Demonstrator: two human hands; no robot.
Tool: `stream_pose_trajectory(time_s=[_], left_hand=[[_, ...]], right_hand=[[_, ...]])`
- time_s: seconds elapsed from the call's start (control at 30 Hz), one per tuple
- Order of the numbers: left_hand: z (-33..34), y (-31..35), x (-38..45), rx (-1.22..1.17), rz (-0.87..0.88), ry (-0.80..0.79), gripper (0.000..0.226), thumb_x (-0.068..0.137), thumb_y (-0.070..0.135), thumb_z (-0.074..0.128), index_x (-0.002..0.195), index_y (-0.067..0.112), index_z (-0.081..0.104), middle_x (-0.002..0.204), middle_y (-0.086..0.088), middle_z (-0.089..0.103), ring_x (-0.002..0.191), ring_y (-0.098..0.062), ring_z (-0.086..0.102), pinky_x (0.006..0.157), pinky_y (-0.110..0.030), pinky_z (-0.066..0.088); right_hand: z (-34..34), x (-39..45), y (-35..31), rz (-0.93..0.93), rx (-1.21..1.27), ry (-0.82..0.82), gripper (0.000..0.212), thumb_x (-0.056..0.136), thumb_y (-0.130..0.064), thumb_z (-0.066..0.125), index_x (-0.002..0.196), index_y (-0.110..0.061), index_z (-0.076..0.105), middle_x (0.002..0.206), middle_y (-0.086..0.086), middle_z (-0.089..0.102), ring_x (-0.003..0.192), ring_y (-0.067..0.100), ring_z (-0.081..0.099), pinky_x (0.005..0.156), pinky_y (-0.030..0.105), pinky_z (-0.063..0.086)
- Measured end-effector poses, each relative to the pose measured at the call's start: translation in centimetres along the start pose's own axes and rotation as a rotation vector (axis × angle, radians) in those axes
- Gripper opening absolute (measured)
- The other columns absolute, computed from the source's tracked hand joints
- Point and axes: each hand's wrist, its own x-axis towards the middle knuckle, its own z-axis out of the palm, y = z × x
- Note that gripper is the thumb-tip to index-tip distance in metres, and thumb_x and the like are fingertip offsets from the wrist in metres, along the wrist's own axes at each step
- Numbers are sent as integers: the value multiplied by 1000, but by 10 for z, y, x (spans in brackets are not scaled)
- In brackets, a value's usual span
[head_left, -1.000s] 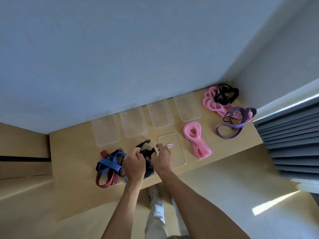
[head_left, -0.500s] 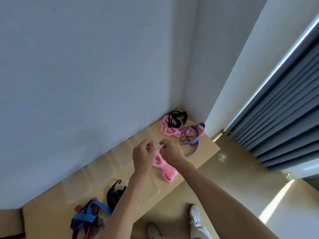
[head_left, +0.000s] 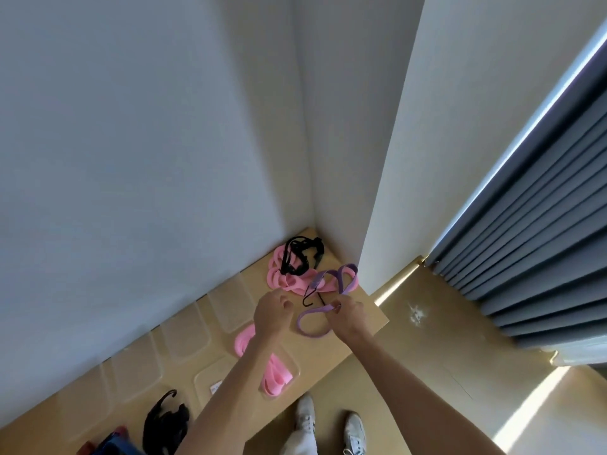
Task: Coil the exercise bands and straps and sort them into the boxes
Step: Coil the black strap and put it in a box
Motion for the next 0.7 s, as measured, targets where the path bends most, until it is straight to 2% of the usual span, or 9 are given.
stream_pose_trajectory(time_s=[0.13,0.2,0.27,0.33,0.4,0.5,0.57,0.63,0.7], left_hand=[[17,12,57,77,-25,49,16,94,14,56,104,9,69,105,-11,68,96,-28,64,69,-30,40],[28,13,86,104,-59,63,16,95,17,57,108,10,65,112,-12,61,101,-28,61,72,-32,44],[37,13,112,148,-92,18,33,88,12,61,121,13,60,128,-13,52,117,-29,54,85,-35,50],[45,12,135,231,-95,-50,53,84,10,64,135,15,52,140,-16,43,129,-33,45,97,-40,50],[51,10,152,293,-85,-99,59,85,10,64,141,15,48,141,-17,43,130,-34,45,98,-42,51],[55,7,169,341,-36,-137,36,87,8,59,122,13,62,121,-10,62,112,-28,60,82,-37,55],[52,7,173,328,-41,-142,22,85,6,59,103,14,69,102,-5,70,95,-24,66,69,-31,50],[43,11,176,256,-49,-140,15,81,5,58,85,14,69,85,-1,68,82,-21,63,61,-28,43],[31,18,176,66,-21,-119,17,78,2,59,69,17,61,71,3,61,69,-18,57,56,-29,40]], right_hand=[[-1,34,2,41,42,-1,29,92,-5,48,110,-14,70,100,9,64,80,20,54,52,18,38],[3,54,0,55,37,-3,23,95,-8,46,93,-19,67,87,4,59,74,21,54,48,17,37],[7,72,-5,69,23,1,20,97,-11,47,88,-18,63,81,2,56,70,21,53,49,18,37],[13,91,-11,68,10,15,17,95,-11,51,99,-15,67,81,-2,53,68,17,50,50,17,35],[18,108,-20,75,-3,10,17,93,-7,53,100,-12,68,83,-3,51,69,15,48,50,15,33],[24,133,-35,120,27,-39,18,92,-10,55,105,-12,67,100,3,58,90,21,55,69,22,44],[27,143,-45,175,74,-13,22,89,-11,55,107,-12,67,101,8,67,93,26,62,76,32,53],[29,149,-56,177,95,42,23,86,-8,54,104,-15,66,96,6,71,85,25,65,66,29,54],[29,152,-65,99,51,72,30,82,-5,55,106,-19,64,96,1,69,82,23,65,52,21,42]])
